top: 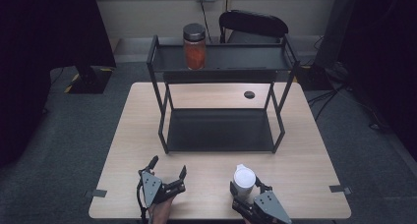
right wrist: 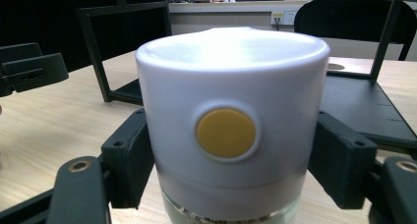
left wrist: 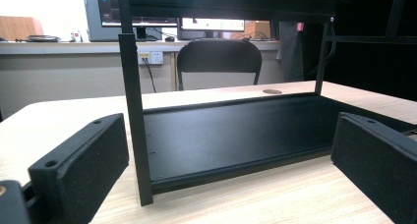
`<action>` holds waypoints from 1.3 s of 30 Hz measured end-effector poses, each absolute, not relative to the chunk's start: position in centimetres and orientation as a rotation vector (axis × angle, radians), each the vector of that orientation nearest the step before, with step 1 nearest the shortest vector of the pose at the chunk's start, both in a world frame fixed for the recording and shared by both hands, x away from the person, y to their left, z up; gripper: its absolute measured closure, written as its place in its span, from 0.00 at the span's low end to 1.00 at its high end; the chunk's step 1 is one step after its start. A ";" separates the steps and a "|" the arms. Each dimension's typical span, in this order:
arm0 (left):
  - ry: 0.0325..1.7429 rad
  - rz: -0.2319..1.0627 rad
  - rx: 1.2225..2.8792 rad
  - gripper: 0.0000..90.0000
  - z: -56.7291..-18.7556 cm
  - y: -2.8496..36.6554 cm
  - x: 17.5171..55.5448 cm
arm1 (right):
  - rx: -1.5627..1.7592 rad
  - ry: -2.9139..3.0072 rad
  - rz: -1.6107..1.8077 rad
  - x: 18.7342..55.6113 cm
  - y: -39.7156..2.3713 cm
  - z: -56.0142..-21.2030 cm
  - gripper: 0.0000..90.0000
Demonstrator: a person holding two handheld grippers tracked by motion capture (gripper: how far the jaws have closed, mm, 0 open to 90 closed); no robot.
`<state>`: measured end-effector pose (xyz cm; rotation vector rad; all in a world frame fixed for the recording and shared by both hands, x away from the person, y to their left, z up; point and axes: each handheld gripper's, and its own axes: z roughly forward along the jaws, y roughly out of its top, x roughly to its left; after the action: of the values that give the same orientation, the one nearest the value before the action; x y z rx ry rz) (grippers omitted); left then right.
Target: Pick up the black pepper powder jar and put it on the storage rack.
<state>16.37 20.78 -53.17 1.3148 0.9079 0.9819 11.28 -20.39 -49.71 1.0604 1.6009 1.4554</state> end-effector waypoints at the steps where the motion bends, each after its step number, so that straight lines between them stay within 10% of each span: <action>1: 0.908 0.981 1.315 0.00 -53.2 20.8 16.4 | 1.059 1.603 1.454 11.3 -20.4 -49.7 0.33; 39: 0.908 0.982 1.315 0.01 -53.2 20.8 16.4 | 1.044 1.603 1.471 11.8 -20.6 -47.3 0.34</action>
<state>16.38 20.78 -53.16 1.3152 0.9080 0.9816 11.80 -20.64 -47.33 1.0435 1.6033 1.4711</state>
